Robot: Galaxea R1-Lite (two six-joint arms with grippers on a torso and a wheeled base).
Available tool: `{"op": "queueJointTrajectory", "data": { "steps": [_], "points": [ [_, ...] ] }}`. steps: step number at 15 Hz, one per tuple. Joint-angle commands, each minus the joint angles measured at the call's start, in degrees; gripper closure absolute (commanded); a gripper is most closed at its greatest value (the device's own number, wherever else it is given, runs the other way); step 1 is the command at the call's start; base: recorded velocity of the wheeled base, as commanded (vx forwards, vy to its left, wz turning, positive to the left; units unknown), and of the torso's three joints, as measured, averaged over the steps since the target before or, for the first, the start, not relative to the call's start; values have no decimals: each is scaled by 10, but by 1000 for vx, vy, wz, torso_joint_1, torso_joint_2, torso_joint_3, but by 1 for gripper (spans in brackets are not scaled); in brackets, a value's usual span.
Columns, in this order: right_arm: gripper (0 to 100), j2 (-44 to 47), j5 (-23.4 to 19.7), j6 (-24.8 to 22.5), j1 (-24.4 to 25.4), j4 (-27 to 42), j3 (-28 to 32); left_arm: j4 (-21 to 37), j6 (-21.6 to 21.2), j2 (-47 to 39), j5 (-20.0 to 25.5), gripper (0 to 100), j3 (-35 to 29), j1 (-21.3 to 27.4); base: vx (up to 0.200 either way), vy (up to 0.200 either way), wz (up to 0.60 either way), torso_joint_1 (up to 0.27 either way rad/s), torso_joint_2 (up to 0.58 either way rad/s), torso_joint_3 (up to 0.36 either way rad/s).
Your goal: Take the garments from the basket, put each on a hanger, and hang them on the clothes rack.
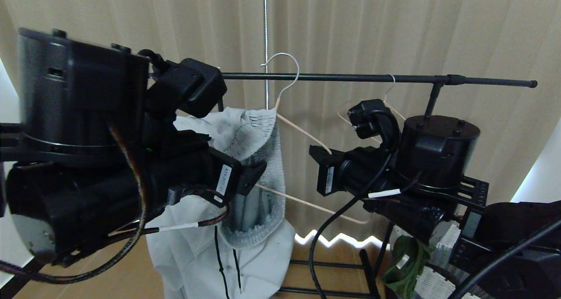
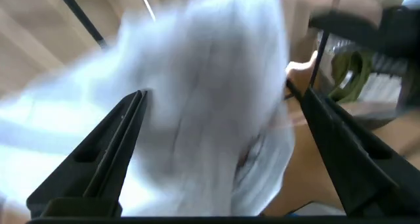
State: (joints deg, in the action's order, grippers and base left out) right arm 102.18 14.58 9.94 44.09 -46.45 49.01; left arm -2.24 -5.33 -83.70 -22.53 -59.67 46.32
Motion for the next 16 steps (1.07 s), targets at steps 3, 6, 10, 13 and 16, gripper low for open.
{"op": "queueJointTrajectory", "data": {
  "steps": [3,6,10,13,16],
  "points": [
    [100,-19,-1,-32,-52,-2,-7,-2,-32,68,32,0,14,-4,0,0,0,0,0,0],
    [100,-27,-6,-35,-74,-1,-12,-30,-73,76,35,0,15,-42,0,0,0,0,0,0],
    [100,-37,-52,-89,-89,1,-11,-80,-249,76,223,0,9,-168,0,0,0,0,0,0],
    [100,-37,-61,-98,-86,1,-12,-80,-291,68,321,0,18,-200,0,0,0,0,0,0],
    [100,-39,-74,-98,-62,-1,-13,-81,-320,49,336,0,25,-198,0,0,0,0,0,0]
  ]
}}
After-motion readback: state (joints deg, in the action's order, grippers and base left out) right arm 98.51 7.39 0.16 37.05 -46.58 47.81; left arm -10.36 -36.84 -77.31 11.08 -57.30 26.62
